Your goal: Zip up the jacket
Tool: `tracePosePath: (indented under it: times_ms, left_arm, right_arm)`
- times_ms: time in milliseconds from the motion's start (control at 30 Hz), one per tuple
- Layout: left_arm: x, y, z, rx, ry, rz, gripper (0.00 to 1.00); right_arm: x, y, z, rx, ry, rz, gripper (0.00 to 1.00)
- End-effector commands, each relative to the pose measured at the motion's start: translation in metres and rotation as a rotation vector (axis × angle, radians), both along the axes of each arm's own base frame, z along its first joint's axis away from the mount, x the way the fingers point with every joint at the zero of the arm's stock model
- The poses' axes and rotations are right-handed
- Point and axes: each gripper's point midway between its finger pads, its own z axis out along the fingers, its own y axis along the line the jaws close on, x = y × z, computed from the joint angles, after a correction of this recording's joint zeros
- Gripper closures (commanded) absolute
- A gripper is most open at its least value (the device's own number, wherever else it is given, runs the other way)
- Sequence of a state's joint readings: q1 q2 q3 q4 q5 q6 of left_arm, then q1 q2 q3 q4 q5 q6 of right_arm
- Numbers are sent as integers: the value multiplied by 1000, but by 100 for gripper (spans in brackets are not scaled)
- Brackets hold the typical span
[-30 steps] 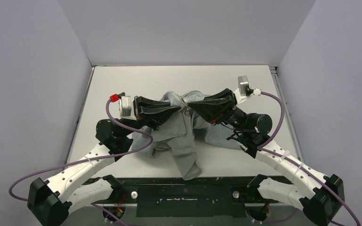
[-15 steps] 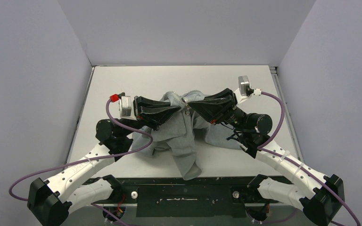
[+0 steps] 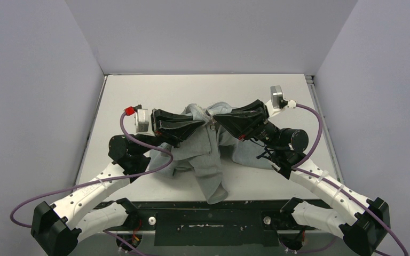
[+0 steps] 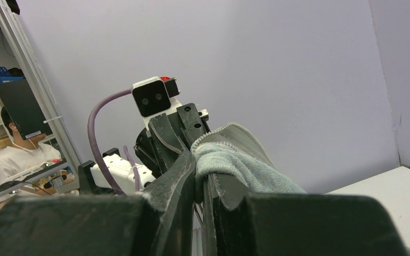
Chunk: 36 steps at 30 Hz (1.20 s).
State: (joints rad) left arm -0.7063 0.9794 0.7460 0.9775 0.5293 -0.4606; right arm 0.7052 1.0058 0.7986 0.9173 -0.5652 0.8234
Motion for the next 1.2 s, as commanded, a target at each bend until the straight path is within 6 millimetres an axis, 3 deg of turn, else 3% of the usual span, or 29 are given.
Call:
tracePosePath:
  times_ms: [0, 500, 867, 1167]
  left_arm:
    - [-15, 5, 22, -39, -74, -30, 100]
    - [-10, 3, 18, -14, -60, -7, 100]
    - [-7, 25, 37, -118, -75, 93, 100]
    - [-9, 18, 30, -83, -76, 56, 100]
  right_arm:
    - [-15, -17, 37, 91, -110, -20, 100]
    - [-15, -17, 38, 89, -113, -19, 100]
    - [-17, -12, 36, 67, -119, 10, 100]
    - [-18, -12, 36, 72, -120, 14, 100]
